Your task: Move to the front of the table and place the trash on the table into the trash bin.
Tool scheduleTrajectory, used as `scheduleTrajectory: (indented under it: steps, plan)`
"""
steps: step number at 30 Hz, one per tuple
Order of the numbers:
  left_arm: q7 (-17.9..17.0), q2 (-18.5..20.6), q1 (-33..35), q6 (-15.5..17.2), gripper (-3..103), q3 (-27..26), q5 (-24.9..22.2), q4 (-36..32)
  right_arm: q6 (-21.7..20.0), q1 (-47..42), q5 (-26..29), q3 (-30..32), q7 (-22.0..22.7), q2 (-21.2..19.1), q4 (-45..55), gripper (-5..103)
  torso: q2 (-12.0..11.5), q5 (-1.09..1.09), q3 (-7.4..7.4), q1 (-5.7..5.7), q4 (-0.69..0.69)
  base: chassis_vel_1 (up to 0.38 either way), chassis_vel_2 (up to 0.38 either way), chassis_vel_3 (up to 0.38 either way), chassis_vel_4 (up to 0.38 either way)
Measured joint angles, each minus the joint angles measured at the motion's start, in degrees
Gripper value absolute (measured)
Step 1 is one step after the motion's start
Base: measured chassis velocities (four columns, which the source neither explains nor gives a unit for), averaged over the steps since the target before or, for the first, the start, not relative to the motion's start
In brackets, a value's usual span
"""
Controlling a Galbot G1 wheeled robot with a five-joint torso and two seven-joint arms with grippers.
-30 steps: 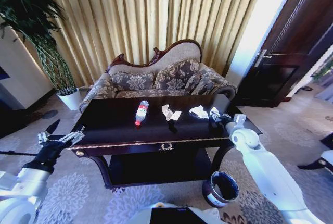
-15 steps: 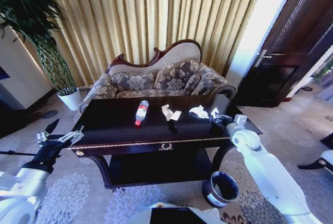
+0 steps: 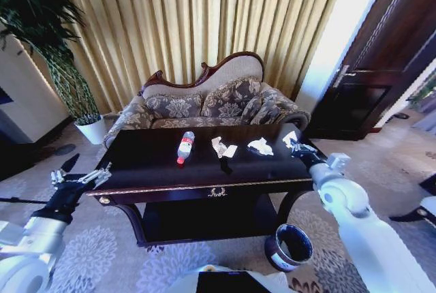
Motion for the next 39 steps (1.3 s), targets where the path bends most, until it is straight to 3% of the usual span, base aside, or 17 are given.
scheduleTrajectory:
  steps: [7, 13, 26, 39]
  plan:
    - [-0.39, 0.69, 0.07, -0.30, 100, -0.41, -0.23, 0.06, 0.91, -8.16, -3.71, 1.37, 0.85, 4.30, 9.77, 0, 0.00, -0.01, -0.01, 0.00, 0.00, 0.000, 0.000, 0.000, 0.000]
    - [-0.69, 0.91, -0.15, -0.36, 100, -0.20, -0.33, 0.31, 1.45, -11.58, -5.97, 1.56, 0.90, 6.36, 12.16, 0, 0.00, 0.00, 0.00, 0.00, 0.00, 0.000, 0.000, 0.000, 0.000]
    - [-0.65, 0.85, 0.08, -0.66, 100, -0.21, -0.33, 0.08, 1.73, -12.91, -7.01, 1.69, 1.80, 7.78, 12.97, 0, -0.01, 0.00, 0.02, 0.02, 0.00, 0.059, -0.060, -0.068, 0.068]
    - [-0.38, 0.55, 0.28, -1.30, 100, -0.32, -0.33, 0.01, 2.15, -13.30, -8.68, 0.67, 1.87, 8.48, 11.02, 0, 0.03, -0.01, -0.02, -0.06, 0.00, 0.239, -0.255, -0.244, 0.238]
